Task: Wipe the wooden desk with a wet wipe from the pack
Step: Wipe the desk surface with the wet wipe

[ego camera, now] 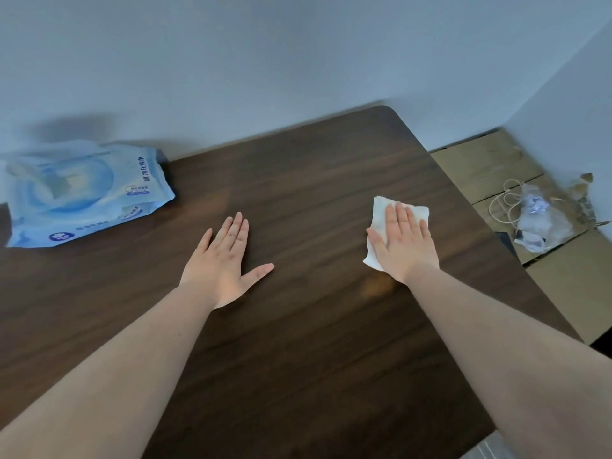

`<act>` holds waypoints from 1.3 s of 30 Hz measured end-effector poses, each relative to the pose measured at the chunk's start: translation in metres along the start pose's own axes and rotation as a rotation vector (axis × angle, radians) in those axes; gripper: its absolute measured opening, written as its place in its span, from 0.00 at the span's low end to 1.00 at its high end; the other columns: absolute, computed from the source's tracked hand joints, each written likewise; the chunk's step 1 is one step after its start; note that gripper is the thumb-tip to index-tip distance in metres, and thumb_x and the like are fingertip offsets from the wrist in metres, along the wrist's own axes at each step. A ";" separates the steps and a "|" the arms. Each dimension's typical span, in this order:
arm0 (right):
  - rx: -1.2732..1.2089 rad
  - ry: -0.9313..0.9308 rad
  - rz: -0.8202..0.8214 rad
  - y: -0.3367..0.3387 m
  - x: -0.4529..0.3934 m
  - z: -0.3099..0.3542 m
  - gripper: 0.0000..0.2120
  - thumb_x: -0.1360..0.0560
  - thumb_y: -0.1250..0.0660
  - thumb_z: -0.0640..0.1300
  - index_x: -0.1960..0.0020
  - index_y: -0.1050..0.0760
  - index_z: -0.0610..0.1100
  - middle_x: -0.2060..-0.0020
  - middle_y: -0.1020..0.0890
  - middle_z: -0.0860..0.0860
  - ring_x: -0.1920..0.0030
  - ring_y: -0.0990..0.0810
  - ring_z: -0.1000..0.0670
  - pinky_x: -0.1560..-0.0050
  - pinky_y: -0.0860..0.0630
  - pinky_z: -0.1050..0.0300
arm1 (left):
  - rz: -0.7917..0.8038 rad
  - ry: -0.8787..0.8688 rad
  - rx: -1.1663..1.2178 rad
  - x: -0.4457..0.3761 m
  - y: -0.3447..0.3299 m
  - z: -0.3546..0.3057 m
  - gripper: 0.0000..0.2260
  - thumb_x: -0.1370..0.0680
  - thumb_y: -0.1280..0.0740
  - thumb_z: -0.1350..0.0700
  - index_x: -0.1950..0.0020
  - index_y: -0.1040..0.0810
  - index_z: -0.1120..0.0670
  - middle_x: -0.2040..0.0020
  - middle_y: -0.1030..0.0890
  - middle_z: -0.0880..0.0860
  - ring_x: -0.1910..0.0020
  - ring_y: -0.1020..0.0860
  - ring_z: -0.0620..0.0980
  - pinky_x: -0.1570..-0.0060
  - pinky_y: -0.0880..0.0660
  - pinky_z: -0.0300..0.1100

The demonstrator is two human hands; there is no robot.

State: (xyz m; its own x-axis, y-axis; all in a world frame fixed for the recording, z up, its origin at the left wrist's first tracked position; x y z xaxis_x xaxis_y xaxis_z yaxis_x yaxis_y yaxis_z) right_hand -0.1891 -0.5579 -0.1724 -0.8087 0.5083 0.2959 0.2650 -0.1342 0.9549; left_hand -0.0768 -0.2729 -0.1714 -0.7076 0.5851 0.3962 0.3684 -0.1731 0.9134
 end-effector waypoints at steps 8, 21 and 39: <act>0.045 0.189 0.025 -0.022 0.060 0.079 0.35 0.23 0.64 0.65 0.23 0.64 0.47 0.22 0.59 0.50 0.24 0.62 0.51 0.24 0.61 0.49 | -0.081 0.205 0.079 0.110 -0.030 0.083 0.42 0.28 0.59 0.28 0.24 0.64 0.54 0.23 0.64 0.50 0.24 0.62 0.47 0.26 0.60 0.47; 0.076 0.624 -0.016 -0.038 0.145 0.308 0.33 0.22 0.61 0.64 0.23 0.62 0.48 0.22 0.58 0.51 0.24 0.62 0.52 0.25 0.63 0.50 | -0.188 0.698 0.193 0.321 -0.108 0.241 0.43 0.28 0.58 0.30 0.23 0.58 0.58 0.22 0.57 0.55 0.23 0.58 0.51 0.26 0.55 0.50; 0.100 1.134 -0.005 -0.077 0.288 0.595 0.34 0.22 0.60 0.64 0.23 0.59 0.46 0.22 0.55 0.50 0.23 0.60 0.50 0.24 0.61 0.48 | -0.208 1.032 0.264 0.442 -0.149 0.326 0.48 0.32 0.61 0.24 0.23 0.60 0.56 0.21 0.58 0.53 0.23 0.59 0.50 0.25 0.57 0.51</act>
State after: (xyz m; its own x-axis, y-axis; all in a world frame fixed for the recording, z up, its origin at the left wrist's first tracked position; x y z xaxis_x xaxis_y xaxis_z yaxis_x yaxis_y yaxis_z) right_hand -0.1301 0.1053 -0.1765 -0.8051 -0.5607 0.1937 0.2602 -0.0403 0.9647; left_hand -0.2476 0.2701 -0.1626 -0.8917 -0.3862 0.2362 0.2136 0.1010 0.9717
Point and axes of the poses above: each hand's wrist, its own x-axis away from the middle knuckle, its own y-axis out of the back of the hand, z = x × y, the point moved 10 cm from there along -x, towards the middle knuckle
